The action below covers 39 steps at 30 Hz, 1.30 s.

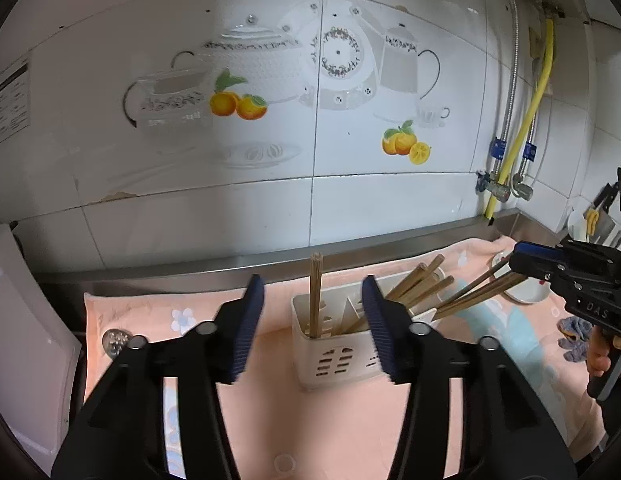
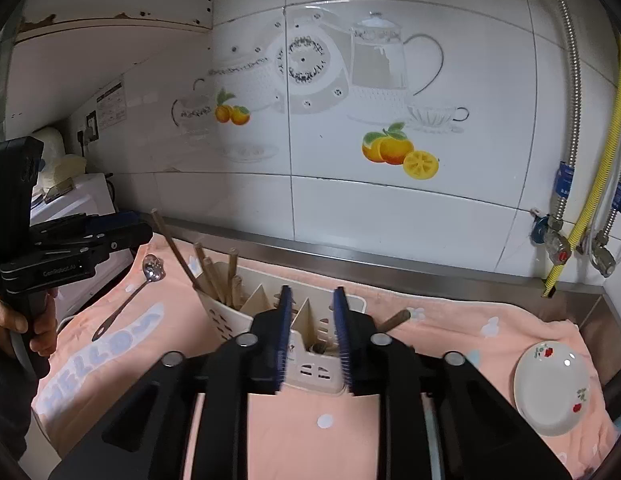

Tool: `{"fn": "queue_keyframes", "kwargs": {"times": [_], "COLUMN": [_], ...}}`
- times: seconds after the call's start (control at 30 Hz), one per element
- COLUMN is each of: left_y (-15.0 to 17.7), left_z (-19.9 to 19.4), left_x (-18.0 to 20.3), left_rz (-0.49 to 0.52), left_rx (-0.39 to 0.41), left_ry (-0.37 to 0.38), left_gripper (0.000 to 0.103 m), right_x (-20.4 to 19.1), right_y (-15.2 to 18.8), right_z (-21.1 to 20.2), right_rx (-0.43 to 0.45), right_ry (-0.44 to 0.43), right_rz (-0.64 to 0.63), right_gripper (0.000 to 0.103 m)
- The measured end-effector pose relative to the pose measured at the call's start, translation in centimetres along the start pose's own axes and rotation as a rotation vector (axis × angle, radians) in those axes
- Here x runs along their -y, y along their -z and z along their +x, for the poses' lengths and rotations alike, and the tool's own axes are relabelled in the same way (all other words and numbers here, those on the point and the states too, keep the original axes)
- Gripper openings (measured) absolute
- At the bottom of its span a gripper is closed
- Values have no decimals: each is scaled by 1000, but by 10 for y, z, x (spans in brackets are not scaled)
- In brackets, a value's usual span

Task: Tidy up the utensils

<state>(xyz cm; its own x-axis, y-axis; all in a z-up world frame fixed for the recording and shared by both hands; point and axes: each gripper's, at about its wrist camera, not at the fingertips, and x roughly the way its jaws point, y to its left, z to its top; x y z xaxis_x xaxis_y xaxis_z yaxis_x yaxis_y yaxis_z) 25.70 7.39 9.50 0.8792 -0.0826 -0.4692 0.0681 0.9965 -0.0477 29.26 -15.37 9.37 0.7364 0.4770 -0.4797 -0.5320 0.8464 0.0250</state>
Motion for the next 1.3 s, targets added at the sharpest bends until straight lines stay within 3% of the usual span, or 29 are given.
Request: {"fn": "queue_keyframes", "kwargs": {"times": [0.27,0.4,0.63,0.73,1.0,1.3], "left_y": [28,44,71,81,107,125], "left_z": [-21,-31,-40,-43,-55,-67], "left_x": [1,3,9,8,5,11], "left_rz": [-12,-8,-4,-20,-61,-63], "left_rx": [2,2,-23,-36,-50,-53], "left_ry": [-20,-37,-49,-53,-66,-56], "left_gripper": [89,98,98,98,98,98], "right_x": [-17,-27,-36,-40,-46,-49], "right_y": [26,43,67,73,92,106], "right_z": [-26,-37,-47,-50,-53,-61], "right_rx": [24,28,18,15,-6,-18], "right_ry": [23,42,53,70,123,116], "right_rz": [-13,-17,8,2,1,31], "right_gripper": [52,66,85,89,92,94]}}
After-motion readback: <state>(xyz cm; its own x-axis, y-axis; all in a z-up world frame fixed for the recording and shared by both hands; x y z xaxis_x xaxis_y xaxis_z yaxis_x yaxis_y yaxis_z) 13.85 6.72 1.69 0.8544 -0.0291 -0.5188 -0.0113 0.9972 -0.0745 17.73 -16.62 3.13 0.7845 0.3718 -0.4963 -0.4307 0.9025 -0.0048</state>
